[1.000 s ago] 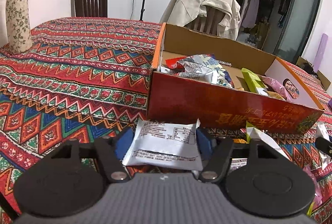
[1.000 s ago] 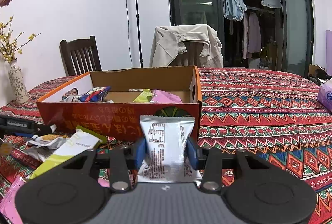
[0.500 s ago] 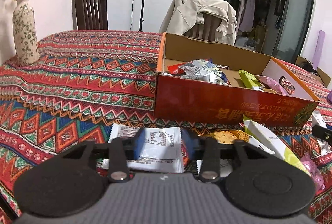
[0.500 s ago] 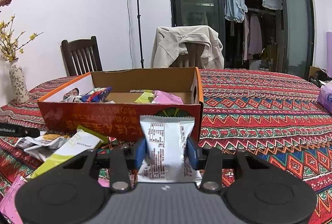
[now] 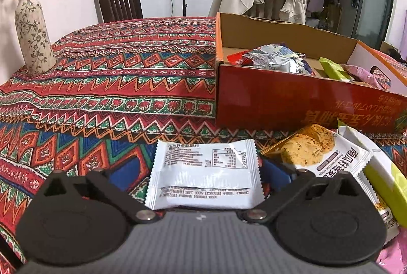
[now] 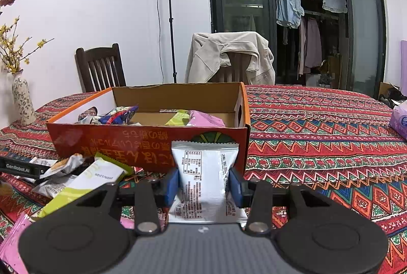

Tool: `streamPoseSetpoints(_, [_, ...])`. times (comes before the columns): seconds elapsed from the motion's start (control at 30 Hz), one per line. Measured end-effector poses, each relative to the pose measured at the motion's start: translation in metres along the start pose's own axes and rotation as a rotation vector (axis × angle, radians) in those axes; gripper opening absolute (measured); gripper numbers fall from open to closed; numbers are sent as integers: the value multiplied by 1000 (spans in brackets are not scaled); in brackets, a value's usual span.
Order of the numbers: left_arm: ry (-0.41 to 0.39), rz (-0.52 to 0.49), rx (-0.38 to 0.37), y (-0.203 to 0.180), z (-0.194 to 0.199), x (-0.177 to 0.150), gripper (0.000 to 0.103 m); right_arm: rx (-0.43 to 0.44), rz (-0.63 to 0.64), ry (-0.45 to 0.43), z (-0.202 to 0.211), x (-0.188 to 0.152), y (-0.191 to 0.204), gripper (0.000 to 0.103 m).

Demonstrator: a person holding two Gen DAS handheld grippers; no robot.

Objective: Organize snacks
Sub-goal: 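Carry both white packets over the box and open both grippers inside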

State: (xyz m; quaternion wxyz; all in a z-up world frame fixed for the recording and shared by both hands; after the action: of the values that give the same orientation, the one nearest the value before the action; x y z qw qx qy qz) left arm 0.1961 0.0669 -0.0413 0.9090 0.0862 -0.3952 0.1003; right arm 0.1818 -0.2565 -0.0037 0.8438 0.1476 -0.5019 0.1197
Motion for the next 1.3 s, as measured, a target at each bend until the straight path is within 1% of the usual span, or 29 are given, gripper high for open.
streamPoseSetpoints(0.03, [-2,-1,2,0,0,0,102,0,0,0,0,0,0,42])
streamPoseSetpoints(0.07, [-8,-4,5,0,1,-1,97,-1,1,1,0,0,0,42])
streamPoseSetpoints(0.1, [-18,-7,5,0,3,-1,86,-1,1,1,0,0,0,42])
streamPoseSetpoints(0.13, [-31,-9,0,-1,6,-2,79,-1,1,1,0,0,0,42])
streamPoseSetpoints(0.17, [-37,-8,-4,-1,8,-2,74,-1,1,1,0,0,0,42])
streamPoseSetpoints(0.23, [-46,-2,-8,0,10,-3,70,-1,0,1,0,0,0,42])
streamPoseSetpoints(0.27, [-50,2,-14,1,11,-3,62,-1,0,1,0,0,0,42])
streamPoseSetpoints(0.3, [-57,5,-15,1,13,-3,59,-2,0,1,0,0,0,42])
streamPoseSetpoints(0.37, [-63,4,-30,2,15,-4,59,-2,0,0,1,-1,0,42])
streamPoseSetpoints(0.43, [-78,0,-27,1,19,-5,58,1,1,-1,1,-1,0,42])
streamPoseSetpoints(0.6, [-151,-8,-24,0,36,-4,58,9,4,-11,2,-1,0,42])
streamPoseSetpoints(0.8, [-224,-11,-41,0,61,0,58,19,21,-37,8,1,3,42])
streamPoseSetpoints(0.93, [-272,-19,-64,-6,75,10,59,16,33,-61,14,8,7,42])
streamPoseSetpoints(1.03, [-302,-27,-80,-12,83,20,59,30,41,-79,19,17,13,42])
streamPoseSetpoints(1.17, [-327,-27,-104,-23,90,36,59,32,79,-112,24,34,24,42])
streamPoseSetpoints(1.3, [-361,-39,-124,-36,93,53,59,43,86,-130,20,54,32,42])
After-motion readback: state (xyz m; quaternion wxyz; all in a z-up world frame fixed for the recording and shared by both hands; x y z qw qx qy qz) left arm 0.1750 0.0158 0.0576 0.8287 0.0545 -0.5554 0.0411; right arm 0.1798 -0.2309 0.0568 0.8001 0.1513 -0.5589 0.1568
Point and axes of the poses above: each gripper's, at about its wrist camera, not at the fingertips, and z roughly against the way its jaws point, y to its left, x to its top, the point moved 2 cm from there along -z, roughly the way its jaws point, and after that the axes turned 7 degrees about x, right-handed, at the moved point
